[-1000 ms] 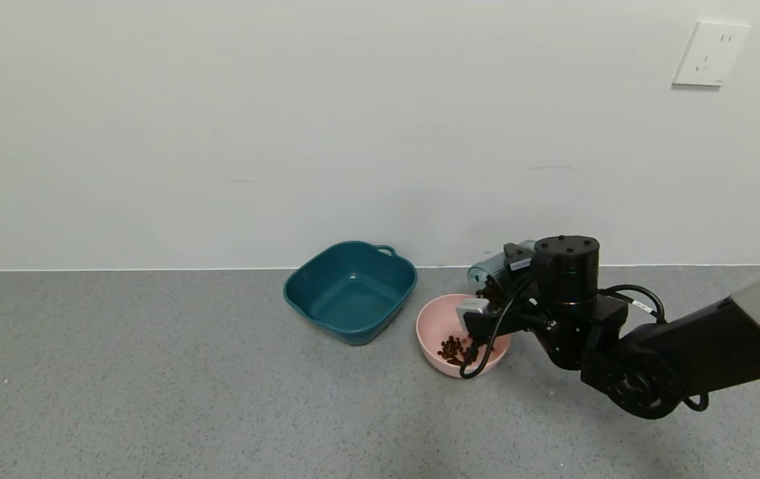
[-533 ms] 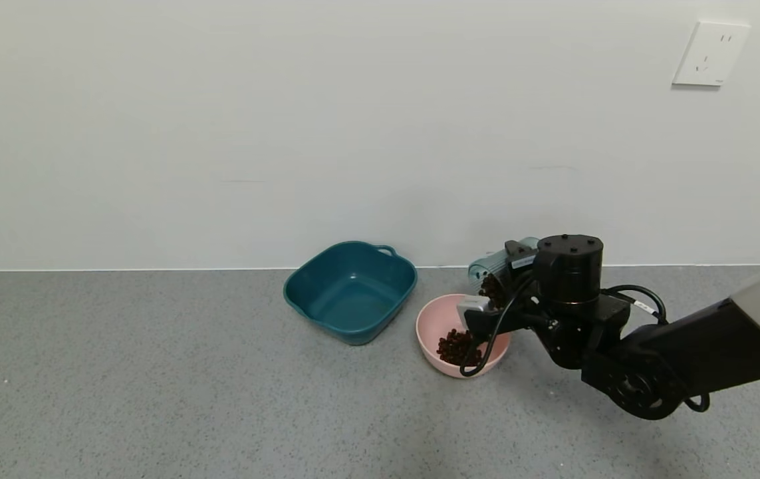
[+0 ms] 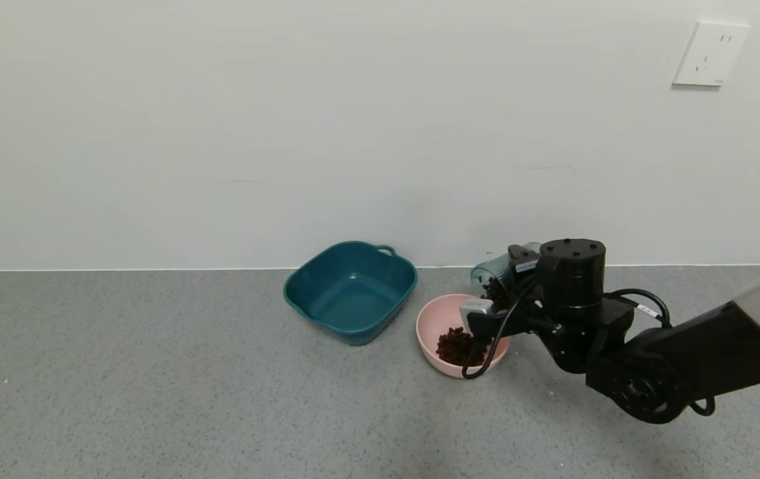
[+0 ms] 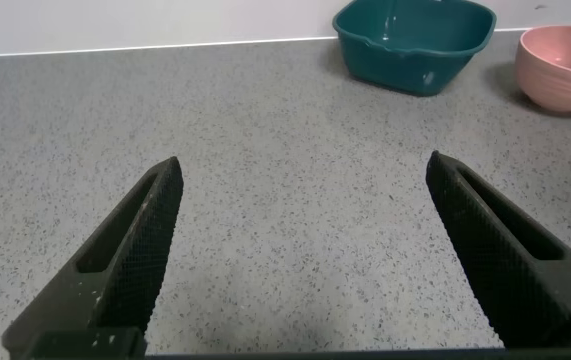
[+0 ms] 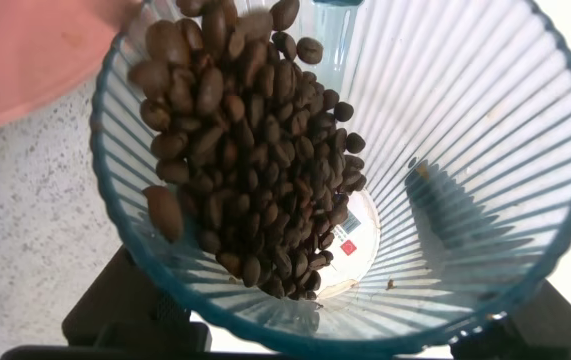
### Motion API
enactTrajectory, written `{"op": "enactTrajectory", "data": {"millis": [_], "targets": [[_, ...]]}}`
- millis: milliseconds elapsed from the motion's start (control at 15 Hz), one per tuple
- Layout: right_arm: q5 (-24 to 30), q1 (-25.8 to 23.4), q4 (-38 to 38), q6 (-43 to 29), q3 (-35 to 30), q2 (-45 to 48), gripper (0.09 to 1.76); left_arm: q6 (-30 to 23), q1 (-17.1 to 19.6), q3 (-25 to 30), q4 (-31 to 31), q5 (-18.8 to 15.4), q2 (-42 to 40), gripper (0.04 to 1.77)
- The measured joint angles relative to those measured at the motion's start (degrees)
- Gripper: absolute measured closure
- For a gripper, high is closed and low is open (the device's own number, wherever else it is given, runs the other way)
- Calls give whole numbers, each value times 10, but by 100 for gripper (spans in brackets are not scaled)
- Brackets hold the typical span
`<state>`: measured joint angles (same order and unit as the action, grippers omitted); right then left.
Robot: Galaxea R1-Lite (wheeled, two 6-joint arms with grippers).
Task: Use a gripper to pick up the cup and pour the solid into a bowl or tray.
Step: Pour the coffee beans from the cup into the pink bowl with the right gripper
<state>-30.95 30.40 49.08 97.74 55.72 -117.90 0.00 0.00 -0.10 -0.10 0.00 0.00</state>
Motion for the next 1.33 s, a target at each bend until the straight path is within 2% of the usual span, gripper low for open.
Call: {"op": "enactTrajectory", "data": {"millis": [733,1333], "targets": [[7,6,-4,-153,-22,8,51,0,0,0,0,0,0,6],[42,-14,-10,-335,-51,43,51,0,0,0,0,0,0,6]]}}
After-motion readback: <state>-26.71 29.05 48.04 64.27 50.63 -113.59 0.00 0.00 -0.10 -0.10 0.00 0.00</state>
